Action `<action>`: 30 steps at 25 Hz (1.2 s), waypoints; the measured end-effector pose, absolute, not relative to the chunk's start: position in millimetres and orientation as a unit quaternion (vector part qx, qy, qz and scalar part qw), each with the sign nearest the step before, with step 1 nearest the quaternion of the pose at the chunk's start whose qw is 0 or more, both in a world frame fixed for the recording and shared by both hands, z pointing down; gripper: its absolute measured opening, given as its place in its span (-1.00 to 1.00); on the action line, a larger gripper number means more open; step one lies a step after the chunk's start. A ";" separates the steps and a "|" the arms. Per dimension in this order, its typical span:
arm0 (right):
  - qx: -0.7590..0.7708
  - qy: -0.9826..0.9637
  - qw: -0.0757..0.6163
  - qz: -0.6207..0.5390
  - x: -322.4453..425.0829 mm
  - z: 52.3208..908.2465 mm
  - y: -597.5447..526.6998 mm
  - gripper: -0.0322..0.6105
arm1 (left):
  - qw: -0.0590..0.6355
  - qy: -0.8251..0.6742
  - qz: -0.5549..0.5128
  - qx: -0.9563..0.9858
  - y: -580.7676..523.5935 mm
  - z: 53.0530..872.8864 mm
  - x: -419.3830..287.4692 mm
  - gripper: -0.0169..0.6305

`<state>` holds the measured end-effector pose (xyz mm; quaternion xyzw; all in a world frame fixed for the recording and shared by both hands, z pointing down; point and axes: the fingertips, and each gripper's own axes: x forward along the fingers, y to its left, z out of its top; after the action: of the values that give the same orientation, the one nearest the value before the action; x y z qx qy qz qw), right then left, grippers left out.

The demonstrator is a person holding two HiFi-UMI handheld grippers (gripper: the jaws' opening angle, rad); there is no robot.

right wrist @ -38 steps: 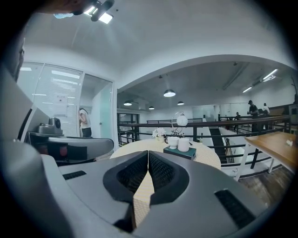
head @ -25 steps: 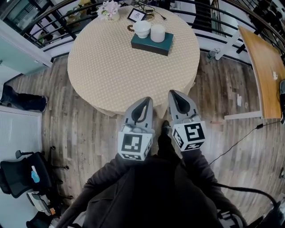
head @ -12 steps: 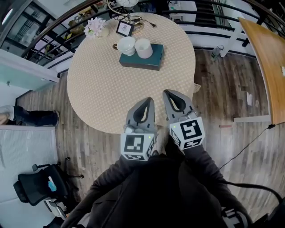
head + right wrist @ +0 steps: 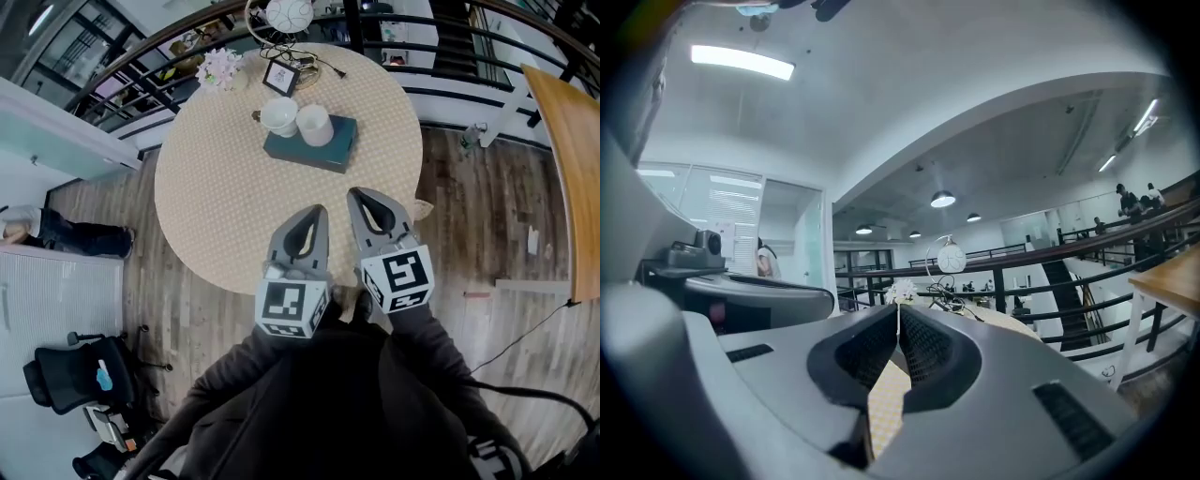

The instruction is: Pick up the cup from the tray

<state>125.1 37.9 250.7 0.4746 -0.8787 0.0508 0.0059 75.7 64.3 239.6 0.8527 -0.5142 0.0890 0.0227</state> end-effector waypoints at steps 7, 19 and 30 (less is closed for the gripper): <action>0.465 -0.884 0.018 0.041 113.3 253.9 11.7 -0.87 | 0.026 -0.525 0.076 0.847 37.5 240.4 63.7 -0.94; 0.468 -0.879 0.065 0.069 87.2 294.8 -64.6 -0.87 | 0.054 -0.519 0.025 0.853 -42.7 253.2 35.7 -0.94; 0.478 -0.865 0.126 0.090 67.9 363.9 -141.1 -0.03 | 0.157 -0.532 0.054 0.830 -102.8 336.7 -1.1 -0.94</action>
<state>67.9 -141.1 363.9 0.4778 -0.8646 0.0905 0.1262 -1.1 -102.8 336.7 0.8304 -0.5318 0.0543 0.1573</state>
